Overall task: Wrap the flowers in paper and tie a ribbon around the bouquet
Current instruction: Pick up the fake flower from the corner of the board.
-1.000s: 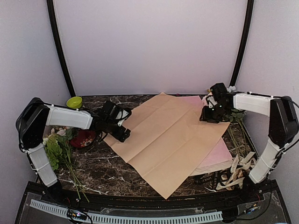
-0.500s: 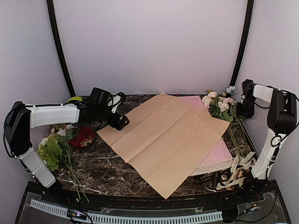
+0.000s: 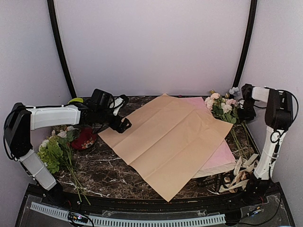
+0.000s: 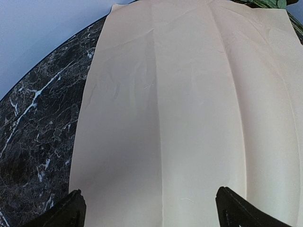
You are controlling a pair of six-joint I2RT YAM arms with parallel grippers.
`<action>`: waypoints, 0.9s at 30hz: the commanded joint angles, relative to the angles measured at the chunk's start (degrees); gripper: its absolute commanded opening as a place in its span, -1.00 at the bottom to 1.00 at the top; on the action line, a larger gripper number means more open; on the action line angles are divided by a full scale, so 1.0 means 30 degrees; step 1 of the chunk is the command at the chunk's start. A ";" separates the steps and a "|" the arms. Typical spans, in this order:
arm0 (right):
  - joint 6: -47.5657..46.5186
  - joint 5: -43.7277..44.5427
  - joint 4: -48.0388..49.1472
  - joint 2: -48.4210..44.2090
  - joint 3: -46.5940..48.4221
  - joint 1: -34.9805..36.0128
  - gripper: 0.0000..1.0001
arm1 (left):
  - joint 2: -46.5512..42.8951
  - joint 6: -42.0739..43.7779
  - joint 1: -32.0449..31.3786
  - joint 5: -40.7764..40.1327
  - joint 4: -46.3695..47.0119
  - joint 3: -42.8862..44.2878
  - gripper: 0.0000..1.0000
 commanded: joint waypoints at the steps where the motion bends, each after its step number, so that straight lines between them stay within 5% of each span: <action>1: -0.0952 0.0641 0.0167 0.0933 0.0546 0.0014 -0.17 | -0.0607 0.0486 -0.0011 0.0334 -0.0146 -0.0178 0.98; 7: -0.1212 0.0627 0.0532 0.1541 0.0432 0.0047 -0.22 | -0.0521 0.0536 -0.0019 0.0632 -0.0018 -0.0225 0.98; 20: -0.2672 0.3169 0.2654 -0.0049 -0.0787 0.1482 -1.00 | -0.0312 0.0637 -0.0012 0.0544 0.0034 -0.0187 0.98; 27: -0.2228 0.5436 0.3481 -0.3108 -0.1424 0.1851 -1.00 | -0.0433 0.0626 -0.0019 0.0575 0.0028 -0.0178 0.98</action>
